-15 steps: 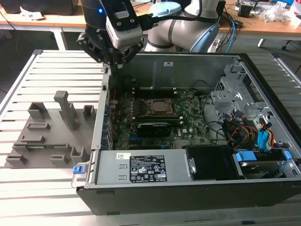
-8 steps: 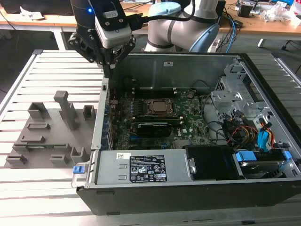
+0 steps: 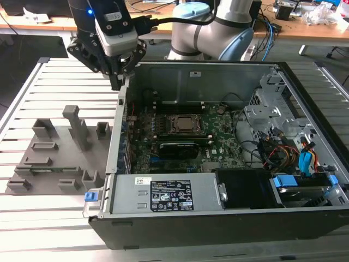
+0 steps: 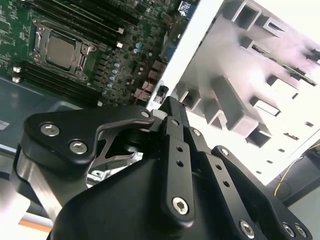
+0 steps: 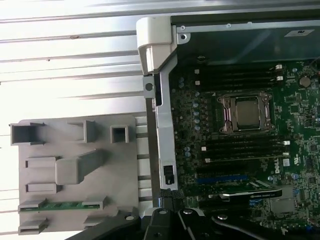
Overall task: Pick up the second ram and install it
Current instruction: 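Reach for the second ram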
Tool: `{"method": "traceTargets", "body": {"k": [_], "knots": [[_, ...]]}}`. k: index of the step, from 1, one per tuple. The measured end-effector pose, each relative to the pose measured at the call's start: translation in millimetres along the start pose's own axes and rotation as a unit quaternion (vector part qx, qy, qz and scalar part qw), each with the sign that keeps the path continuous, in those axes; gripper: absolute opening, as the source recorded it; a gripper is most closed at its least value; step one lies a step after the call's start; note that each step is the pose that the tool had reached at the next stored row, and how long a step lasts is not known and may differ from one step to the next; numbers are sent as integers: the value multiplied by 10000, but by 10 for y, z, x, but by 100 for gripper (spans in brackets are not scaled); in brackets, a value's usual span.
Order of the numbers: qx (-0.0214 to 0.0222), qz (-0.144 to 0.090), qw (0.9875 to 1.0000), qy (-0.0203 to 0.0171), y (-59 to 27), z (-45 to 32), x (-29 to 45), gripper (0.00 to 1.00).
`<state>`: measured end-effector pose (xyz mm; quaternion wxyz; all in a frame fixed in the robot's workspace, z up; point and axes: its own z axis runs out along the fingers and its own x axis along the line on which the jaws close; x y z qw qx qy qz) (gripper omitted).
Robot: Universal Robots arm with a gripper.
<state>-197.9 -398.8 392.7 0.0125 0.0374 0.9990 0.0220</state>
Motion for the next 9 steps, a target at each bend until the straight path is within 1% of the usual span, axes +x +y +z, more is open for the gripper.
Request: {"method": "traceTargets", "body": {"k": [1, 5, 7, 9], "knots": [[0, -1, 10000, 0, -3, -1, 39, 11], [0, -1, 10000, 0, -8, -1, 108, 11], [0, 0, 10000, 0, -15, -3, 198, 11], [0, -1, 10000, 0, -18, -4, 232, 11]]}}
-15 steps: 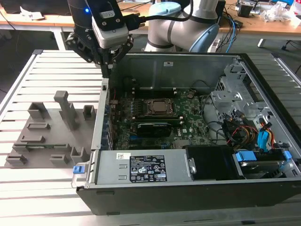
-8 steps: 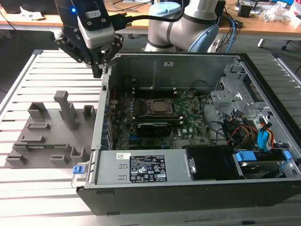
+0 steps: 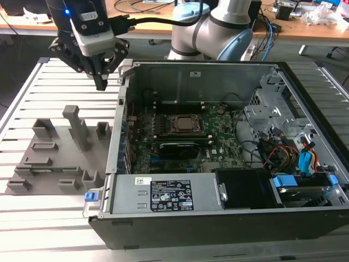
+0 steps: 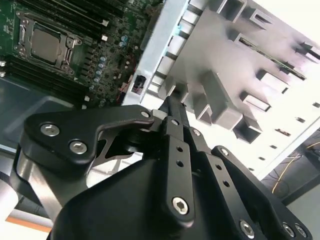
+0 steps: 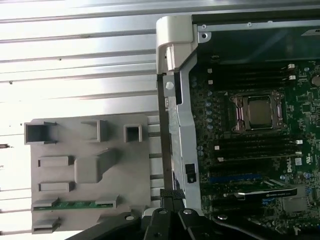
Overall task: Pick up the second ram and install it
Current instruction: 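Reach for the second ram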
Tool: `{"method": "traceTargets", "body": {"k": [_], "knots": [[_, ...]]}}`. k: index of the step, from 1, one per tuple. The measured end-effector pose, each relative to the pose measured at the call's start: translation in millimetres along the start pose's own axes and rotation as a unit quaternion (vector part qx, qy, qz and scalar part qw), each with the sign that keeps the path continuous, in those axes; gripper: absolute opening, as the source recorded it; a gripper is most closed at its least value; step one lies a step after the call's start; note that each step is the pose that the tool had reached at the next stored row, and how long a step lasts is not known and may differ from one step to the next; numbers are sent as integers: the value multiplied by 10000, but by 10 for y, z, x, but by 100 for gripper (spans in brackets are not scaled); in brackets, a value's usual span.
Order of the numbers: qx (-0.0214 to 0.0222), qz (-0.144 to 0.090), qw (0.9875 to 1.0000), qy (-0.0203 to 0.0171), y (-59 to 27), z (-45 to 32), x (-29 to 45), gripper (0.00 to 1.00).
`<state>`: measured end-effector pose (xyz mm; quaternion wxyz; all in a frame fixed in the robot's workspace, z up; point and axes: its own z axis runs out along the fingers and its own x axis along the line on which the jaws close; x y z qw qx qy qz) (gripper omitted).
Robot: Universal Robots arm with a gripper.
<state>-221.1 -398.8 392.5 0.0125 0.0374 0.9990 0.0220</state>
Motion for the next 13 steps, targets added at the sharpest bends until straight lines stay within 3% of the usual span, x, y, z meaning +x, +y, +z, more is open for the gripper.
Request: {"method": "traceTargets", "body": {"k": [13], "knots": [[0, 0, 10000, 0, -37, -8, 499, 11]]}}
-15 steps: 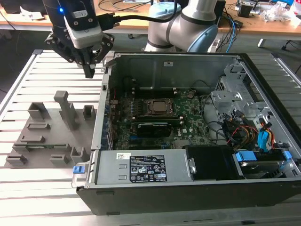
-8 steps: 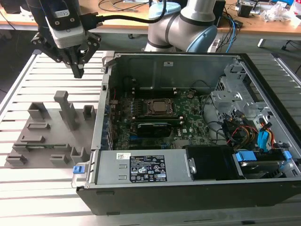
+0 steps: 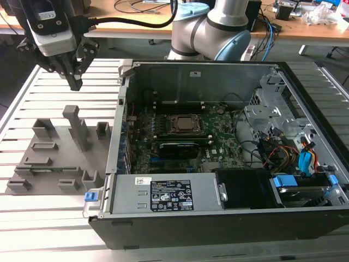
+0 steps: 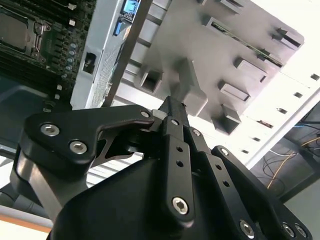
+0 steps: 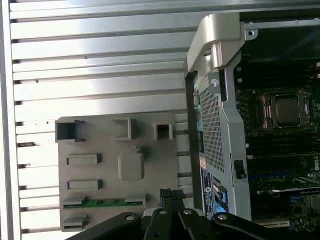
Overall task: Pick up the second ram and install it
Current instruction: 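Reach for the second ram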
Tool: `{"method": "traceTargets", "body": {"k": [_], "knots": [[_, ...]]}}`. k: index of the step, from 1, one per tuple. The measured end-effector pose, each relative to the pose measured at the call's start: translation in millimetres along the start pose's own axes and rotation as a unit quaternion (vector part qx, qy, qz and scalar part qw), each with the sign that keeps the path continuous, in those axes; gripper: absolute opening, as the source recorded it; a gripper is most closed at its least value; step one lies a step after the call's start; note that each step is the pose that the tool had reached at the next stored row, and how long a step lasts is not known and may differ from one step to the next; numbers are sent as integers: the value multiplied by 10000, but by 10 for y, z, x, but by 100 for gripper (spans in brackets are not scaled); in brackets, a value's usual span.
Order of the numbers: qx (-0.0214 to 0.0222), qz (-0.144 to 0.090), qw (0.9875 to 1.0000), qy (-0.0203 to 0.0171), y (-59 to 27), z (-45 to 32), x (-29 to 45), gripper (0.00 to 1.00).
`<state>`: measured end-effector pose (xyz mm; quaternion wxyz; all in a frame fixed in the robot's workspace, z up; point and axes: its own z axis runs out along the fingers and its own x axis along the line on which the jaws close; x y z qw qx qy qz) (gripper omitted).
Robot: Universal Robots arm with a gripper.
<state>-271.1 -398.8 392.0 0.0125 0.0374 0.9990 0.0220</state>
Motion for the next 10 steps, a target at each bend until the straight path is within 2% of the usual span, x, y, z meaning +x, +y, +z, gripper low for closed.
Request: {"method": "traceTargets", "body": {"k": [4, 7, 10], "knots": [[0, 0, 10000, 0, -17, -3, 224, 11], [0, 0, 10000, 0, -24, -4, 313, 11], [0, 0, 10000, 0, -33, -5, 438, 11]]}}
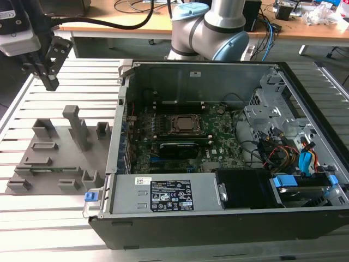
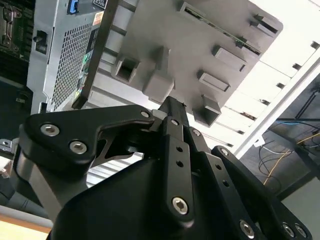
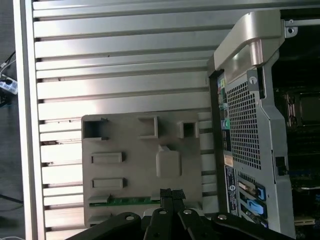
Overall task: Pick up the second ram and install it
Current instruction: 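Reach for the second ram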
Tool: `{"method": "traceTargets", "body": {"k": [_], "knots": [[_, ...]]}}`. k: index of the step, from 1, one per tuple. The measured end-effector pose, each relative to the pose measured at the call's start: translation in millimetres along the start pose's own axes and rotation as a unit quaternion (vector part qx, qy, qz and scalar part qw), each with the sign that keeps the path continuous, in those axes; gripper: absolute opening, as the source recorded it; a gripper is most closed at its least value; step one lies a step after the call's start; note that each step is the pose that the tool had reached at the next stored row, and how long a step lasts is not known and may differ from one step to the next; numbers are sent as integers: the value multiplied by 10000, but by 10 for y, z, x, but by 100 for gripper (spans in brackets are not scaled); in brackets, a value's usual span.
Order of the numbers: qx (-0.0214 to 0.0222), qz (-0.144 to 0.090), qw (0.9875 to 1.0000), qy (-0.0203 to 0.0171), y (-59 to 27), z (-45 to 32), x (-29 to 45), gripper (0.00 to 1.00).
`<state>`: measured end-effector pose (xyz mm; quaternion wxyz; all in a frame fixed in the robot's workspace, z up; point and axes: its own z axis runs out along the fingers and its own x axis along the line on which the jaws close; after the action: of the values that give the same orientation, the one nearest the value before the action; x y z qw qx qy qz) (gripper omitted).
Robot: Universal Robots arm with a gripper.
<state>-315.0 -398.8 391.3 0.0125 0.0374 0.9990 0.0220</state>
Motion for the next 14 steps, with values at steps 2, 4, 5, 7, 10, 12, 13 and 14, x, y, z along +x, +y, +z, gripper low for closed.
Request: {"method": "traceTargets", "body": {"k": [2, 4, 5, 7, 10, 12, 13, 14], "knots": [[0, 0, 10000, 0, -5, -1, 75, 11], [0, 1, 10000, 0, -11, -1, 157, 11], [0, 1, 10000, 0, -13, -2, 182, 11], [0, 1, 10000, 0, -19, -3, 252, 11], [0, 0, 10000, 0, -26, -4, 350, 11], [1, 0, 10000, 1, -29, -3, 385, 11], [-1, 0, 10000, 0, -39, 0, 383, 11], [0, 0, 10000, 0, -58, 0, 382, 11]]}}
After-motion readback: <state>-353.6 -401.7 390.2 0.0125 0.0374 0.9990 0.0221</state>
